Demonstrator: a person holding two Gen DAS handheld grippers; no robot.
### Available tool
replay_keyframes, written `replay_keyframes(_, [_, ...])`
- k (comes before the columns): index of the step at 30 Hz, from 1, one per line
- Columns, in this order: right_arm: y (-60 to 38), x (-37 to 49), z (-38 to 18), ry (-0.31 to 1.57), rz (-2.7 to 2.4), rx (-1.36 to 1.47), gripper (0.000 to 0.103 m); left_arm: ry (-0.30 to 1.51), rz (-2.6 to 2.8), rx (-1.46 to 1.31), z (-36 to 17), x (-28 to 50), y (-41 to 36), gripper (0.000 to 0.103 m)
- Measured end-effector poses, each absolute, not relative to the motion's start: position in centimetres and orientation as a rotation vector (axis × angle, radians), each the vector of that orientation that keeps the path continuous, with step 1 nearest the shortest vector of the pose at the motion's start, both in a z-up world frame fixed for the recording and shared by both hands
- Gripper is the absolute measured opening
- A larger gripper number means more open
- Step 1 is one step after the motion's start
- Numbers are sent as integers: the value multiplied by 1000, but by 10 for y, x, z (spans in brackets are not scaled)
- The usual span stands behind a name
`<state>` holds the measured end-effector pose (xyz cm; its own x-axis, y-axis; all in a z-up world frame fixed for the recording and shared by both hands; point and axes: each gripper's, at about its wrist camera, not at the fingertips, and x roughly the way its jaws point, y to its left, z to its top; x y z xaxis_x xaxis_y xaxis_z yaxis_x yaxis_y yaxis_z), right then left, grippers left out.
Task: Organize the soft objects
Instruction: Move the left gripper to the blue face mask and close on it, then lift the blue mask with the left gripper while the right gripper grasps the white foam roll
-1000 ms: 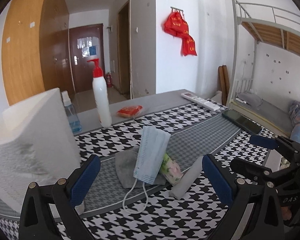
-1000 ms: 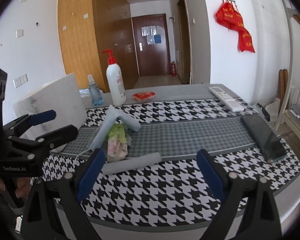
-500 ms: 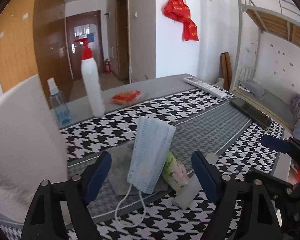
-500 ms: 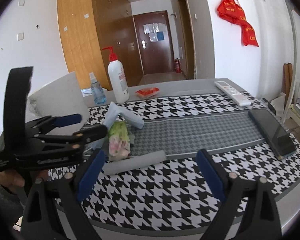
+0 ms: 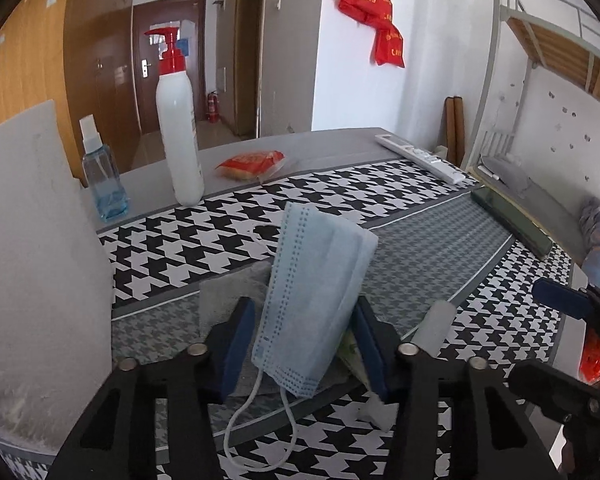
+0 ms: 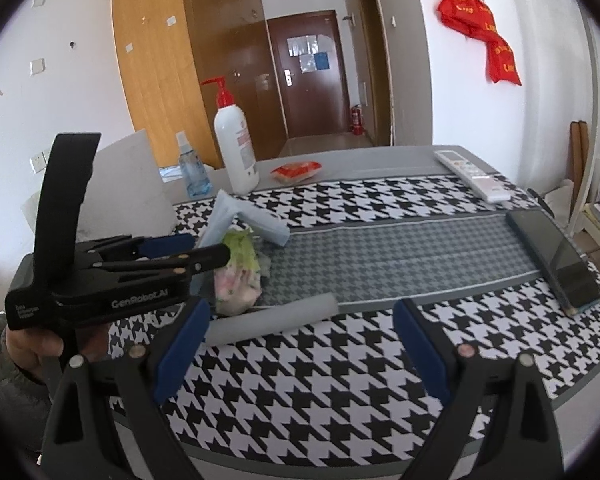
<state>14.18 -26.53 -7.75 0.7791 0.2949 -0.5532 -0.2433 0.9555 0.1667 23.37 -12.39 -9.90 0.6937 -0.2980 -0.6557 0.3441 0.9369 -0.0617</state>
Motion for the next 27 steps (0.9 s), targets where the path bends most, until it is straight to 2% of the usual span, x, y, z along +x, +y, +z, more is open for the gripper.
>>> replay_keyframes(1, [-264, 142, -78, 615, 292, 82, 95, 718, -362, 69, -99, 234, -124, 44])
replay_keyframes(2, [-262, 143, -79, 620, 292, 78, 95, 715, -368, 66, -99, 233, -123, 36])
replay_keyframes(6, [-259, 146, -81, 635, 301, 73, 95, 719, -369, 45, -98, 235, -120, 23])
replay_keyframes(14, [-250, 149, -82, 657, 304, 57, 95, 644, -392, 37, -87, 222, -114, 11])
replay_keyframes(27, [-240, 167, -93, 766, 286, 48, 95, 551, -398, 21, -75, 208, -105, 10])
